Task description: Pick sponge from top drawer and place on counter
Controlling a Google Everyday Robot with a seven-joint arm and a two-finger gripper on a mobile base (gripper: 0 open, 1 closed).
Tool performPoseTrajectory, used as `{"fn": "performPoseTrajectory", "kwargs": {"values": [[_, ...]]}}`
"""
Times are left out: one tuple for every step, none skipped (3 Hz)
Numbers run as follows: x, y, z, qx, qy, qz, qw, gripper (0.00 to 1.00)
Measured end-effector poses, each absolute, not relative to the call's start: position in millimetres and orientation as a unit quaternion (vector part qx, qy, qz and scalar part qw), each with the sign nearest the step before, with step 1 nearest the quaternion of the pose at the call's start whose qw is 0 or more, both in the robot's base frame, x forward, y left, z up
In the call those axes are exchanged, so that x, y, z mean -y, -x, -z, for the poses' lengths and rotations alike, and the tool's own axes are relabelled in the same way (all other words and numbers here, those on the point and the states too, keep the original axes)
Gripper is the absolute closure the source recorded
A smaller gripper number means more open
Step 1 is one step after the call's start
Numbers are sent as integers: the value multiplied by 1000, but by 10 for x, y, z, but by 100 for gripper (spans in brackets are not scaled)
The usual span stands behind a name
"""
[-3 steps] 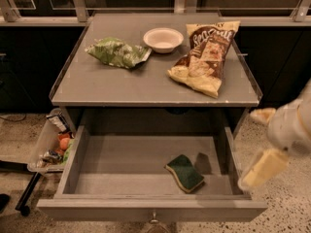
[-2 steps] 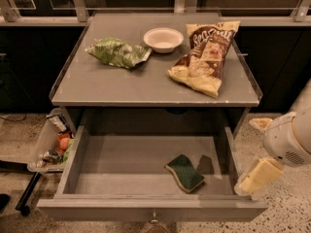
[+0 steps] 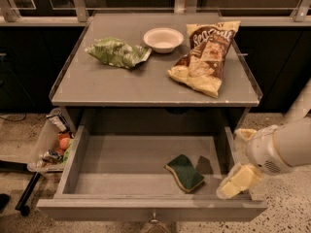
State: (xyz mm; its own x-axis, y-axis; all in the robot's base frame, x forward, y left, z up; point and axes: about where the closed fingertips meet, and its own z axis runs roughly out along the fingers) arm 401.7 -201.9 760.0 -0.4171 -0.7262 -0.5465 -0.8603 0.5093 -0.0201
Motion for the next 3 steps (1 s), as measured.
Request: {"fn": "performPoseTrajectory", "kwargs": {"values": [[1714, -4298, -7037, -825, 469, -181, 257, 0], [1469, -4619, -6667, -817, 469, -203, 268, 0], [1467, -4626, -6605, -818, 466, -207, 267, 0]]}}
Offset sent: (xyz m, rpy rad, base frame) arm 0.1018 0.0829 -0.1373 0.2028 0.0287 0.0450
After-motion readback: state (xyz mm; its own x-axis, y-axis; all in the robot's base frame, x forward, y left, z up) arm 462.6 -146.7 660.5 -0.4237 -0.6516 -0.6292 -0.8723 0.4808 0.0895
